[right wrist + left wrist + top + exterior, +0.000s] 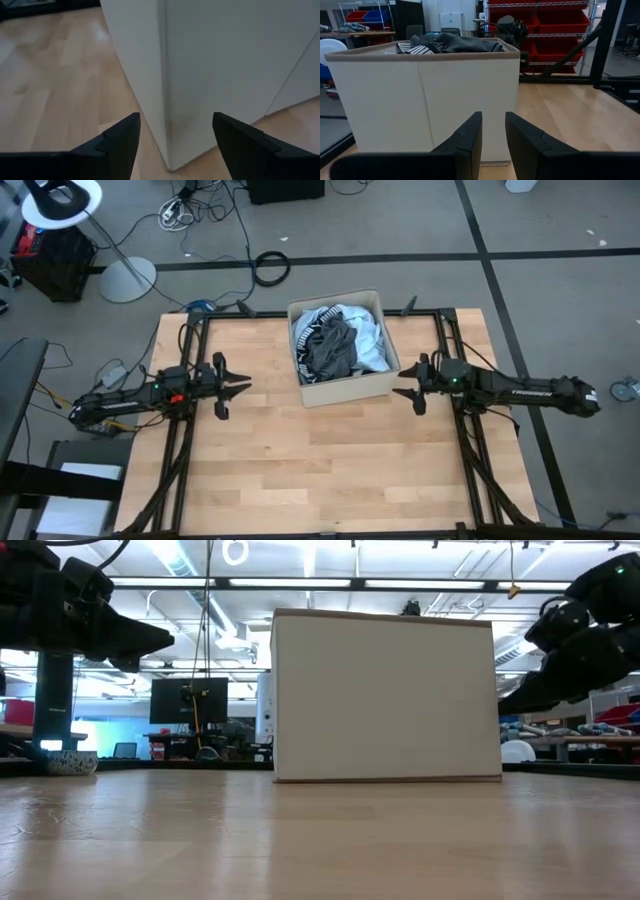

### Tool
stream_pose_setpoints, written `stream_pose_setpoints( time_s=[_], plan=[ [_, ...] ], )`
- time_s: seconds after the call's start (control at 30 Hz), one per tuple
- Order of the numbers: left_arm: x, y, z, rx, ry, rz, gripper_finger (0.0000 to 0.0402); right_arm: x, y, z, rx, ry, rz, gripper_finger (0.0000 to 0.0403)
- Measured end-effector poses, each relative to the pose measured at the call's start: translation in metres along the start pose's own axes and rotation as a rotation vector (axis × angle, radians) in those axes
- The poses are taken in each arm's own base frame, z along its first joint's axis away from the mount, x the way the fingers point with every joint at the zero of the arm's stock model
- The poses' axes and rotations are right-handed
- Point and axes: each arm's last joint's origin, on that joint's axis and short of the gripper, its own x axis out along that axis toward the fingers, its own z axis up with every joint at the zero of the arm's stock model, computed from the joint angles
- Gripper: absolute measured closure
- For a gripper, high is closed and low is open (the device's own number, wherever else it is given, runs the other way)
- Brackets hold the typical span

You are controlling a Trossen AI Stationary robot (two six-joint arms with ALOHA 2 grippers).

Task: Sort clothes
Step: Return to Home Position

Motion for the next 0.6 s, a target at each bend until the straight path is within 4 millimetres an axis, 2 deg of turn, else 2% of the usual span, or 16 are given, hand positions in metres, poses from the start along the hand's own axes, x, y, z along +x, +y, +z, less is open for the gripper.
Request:
stream_pose_setpoints(
  time_s=[0.6],
  plan=[
    [0.0, 0.0, 0.0001, 0.0, -0.001, 0.0, 0.0312, 0.0005, 0.0003, 0.0039, 0.002, -0.034, 0.004, 0.0151]
  ],
)
